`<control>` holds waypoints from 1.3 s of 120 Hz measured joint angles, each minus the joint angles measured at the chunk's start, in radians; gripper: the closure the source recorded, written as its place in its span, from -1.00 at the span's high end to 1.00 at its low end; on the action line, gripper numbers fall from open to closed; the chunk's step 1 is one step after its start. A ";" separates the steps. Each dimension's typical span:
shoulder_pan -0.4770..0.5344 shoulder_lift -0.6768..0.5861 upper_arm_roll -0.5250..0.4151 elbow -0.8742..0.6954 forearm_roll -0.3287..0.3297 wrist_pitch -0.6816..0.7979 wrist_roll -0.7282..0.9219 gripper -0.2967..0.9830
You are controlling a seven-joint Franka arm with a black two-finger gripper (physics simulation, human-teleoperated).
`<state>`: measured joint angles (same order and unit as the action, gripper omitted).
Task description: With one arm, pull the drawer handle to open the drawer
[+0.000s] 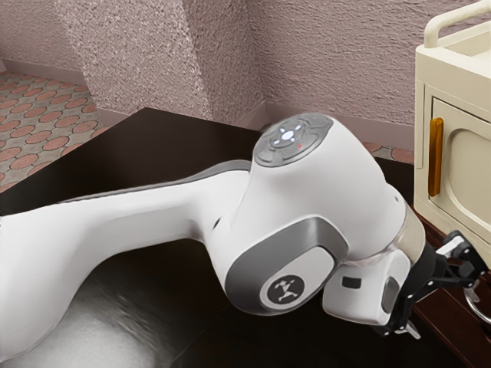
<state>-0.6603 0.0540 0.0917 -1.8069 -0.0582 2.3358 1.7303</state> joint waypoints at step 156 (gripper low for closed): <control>-0.011 0.029 -0.001 -0.019 -0.043 0.068 0.012 0.24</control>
<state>-0.6712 0.0834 0.0906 -1.8255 -0.1010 2.4040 1.7427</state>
